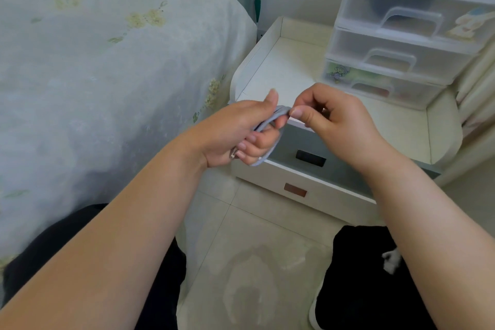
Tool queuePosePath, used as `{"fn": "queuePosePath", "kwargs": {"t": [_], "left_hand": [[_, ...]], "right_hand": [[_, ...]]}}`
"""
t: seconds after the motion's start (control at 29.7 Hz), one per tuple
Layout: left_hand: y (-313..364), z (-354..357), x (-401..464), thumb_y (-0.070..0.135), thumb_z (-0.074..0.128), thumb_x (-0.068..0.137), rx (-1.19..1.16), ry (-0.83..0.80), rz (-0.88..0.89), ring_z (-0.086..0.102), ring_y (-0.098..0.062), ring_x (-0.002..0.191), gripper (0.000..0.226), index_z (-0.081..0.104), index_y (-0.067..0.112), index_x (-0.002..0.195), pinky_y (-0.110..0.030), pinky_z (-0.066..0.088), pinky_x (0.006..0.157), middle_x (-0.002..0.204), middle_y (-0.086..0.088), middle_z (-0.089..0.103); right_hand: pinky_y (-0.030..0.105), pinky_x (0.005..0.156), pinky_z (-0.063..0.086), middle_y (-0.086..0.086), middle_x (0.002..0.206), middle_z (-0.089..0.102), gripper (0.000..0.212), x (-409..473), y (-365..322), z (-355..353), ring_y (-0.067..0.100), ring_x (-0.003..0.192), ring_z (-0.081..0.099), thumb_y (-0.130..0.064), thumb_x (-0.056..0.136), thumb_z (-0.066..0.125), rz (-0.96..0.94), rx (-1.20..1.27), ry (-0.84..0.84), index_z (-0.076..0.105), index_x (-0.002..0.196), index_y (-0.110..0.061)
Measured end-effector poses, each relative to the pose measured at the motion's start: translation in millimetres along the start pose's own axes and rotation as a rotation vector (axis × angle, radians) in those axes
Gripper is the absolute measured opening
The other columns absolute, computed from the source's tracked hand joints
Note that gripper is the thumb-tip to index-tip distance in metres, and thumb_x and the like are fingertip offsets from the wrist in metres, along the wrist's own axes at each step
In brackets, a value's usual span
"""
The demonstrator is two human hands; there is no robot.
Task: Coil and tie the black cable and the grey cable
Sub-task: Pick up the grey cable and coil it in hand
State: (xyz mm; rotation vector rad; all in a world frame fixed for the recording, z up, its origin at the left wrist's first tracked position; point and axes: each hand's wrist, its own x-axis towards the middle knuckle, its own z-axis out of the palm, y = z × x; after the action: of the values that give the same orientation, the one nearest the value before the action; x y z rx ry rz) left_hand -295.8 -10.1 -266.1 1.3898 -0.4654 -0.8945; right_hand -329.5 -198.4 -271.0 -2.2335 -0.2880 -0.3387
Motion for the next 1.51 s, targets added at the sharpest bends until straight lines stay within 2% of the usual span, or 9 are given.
{"fn": "queuePosePath", "kwargs": {"t": [0.34, 0.47, 0.61, 0.71, 0.84, 1.04, 1.21, 1.38, 1.51], "left_hand": [[6, 2, -3, 0.036, 0.028, 0.1, -0.36, -0.128, 0.029, 0.017, -0.003, 0.036, 0.032, 0.046, 0.016, 0.081, -0.016, 0.015, 0.036, 0.047, 0.011, 0.025], [11, -3, -5, 0.035, 0.026, 0.101, -0.555, -0.042, 0.152, 0.019, -0.003, 0.034, 0.034, 0.044, 0.016, 0.079, -0.015, 0.019, 0.034, 0.046, 0.008, 0.026], [11, 0, -1, 0.032, 0.026, 0.103, -0.623, 0.161, 0.247, 0.03, -0.004, 0.032, 0.034, 0.042, 0.016, 0.077, -0.016, 0.028, 0.035, 0.048, 0.006, 0.034], [9, 1, 2, 0.029, 0.028, 0.104, -0.477, 0.337, 0.296, 0.04, -0.01, 0.037, 0.032, 0.039, 0.017, 0.077, -0.02, 0.039, 0.043, 0.054, 0.003, 0.04], [7, 6, 3, 0.025, 0.027, 0.106, -0.254, 0.468, 0.329, 0.071, -0.025, 0.068, 0.027, 0.043, 0.017, 0.086, -0.036, 0.057, 0.059, 0.079, -0.004, 0.068], [-5, 15, 10, 0.035, 0.027, 0.104, 0.031, 0.532, 0.295, 0.054, -0.017, 0.123, 0.023, 0.048, 0.027, 0.104, -0.047, 0.056, 0.084, 0.14, 0.011, 0.049], [-10, 21, 16, 0.035, 0.024, 0.104, 0.422, 0.578, 0.292, 0.058, -0.008, 0.113, 0.036, 0.035, 0.023, 0.136, -0.037, 0.053, 0.09, 0.145, 0.02, 0.035], [-14, 23, 17, 0.029, 0.028, 0.104, 0.726, 0.671, 0.32, 0.053, 0.0, 0.101, 0.034, 0.041, 0.01, 0.129, -0.006, 0.037, 0.079, 0.14, 0.007, 0.044], [-16, 22, 18, 0.032, 0.027, 0.104, 0.825, 0.692, 0.215, 0.053, -0.016, 0.095, 0.031, 0.045, 0.012, 0.118, -0.03, 0.04, 0.083, 0.112, 0.0, 0.059]], "right_hand": [[0.032, 0.066, 0.051, -0.01, 0.074, 0.053, 0.015, 5, 15, 13, 0.02, 0.07, 0.054, -0.023, 0.1, 0.042, 0.017, -0.006, 0.049, 0.056, 0.095, -0.025], [0.012, 0.052, 0.047, -0.003, 0.075, 0.05, 0.024, 7, 18, 22, 0.014, 0.063, 0.051, -0.02, 0.101, 0.037, 0.178, 0.032, -0.06, 0.052, 0.113, -0.033], [0.025, 0.058, 0.053, -0.001, 0.08, 0.054, 0.027, -3, 5, 44, 0.016, 0.058, 0.058, -0.023, 0.1, 0.038, 0.311, -0.03, -0.262, 0.05, 0.124, -0.025], [0.034, 0.065, 0.055, 0.005, 0.067, 0.055, 0.013, -13, -9, 53, 0.02, 0.055, 0.063, -0.023, 0.1, 0.041, 0.363, 0.044, -0.386, 0.053, 0.104, -0.02], [0.031, 0.059, 0.059, 0.014, 0.069, 0.055, 0.021, -16, -17, 52, 0.016, 0.053, 0.056, -0.017, 0.096, 0.051, 0.402, 0.295, -0.469, 0.057, 0.112, -0.005], [0.026, 0.051, 0.054, 0.002, 0.07, 0.061, 0.015, -13, -16, 49, 0.011, 0.05, 0.053, -0.017, 0.093, 0.058, 0.552, 0.602, -0.521, 0.063, 0.097, -0.003], [0.023, 0.05, 0.055, 0.007, 0.08, 0.068, 0.012, -13, -15, 44, 0.01, 0.05, 0.056, -0.012, 0.096, 0.05, 0.677, 0.823, -0.538, 0.059, 0.1, -0.005], [0.026, 0.062, 0.058, 0.008, 0.072, 0.069, 0.026, -15, -15, 36, 0.014, 0.058, 0.068, 0.008, 0.094, 0.036, 0.662, 1.063, -0.469, 0.06, 0.09, -0.003], [0.025, 0.065, 0.057, 0.01, 0.077, 0.068, 0.023, -17, -16, 30, 0.015, 0.062, 0.067, 0.007, 0.092, 0.039, 0.56, 1.008, -0.442, 0.061, 0.093, -0.001]]}}
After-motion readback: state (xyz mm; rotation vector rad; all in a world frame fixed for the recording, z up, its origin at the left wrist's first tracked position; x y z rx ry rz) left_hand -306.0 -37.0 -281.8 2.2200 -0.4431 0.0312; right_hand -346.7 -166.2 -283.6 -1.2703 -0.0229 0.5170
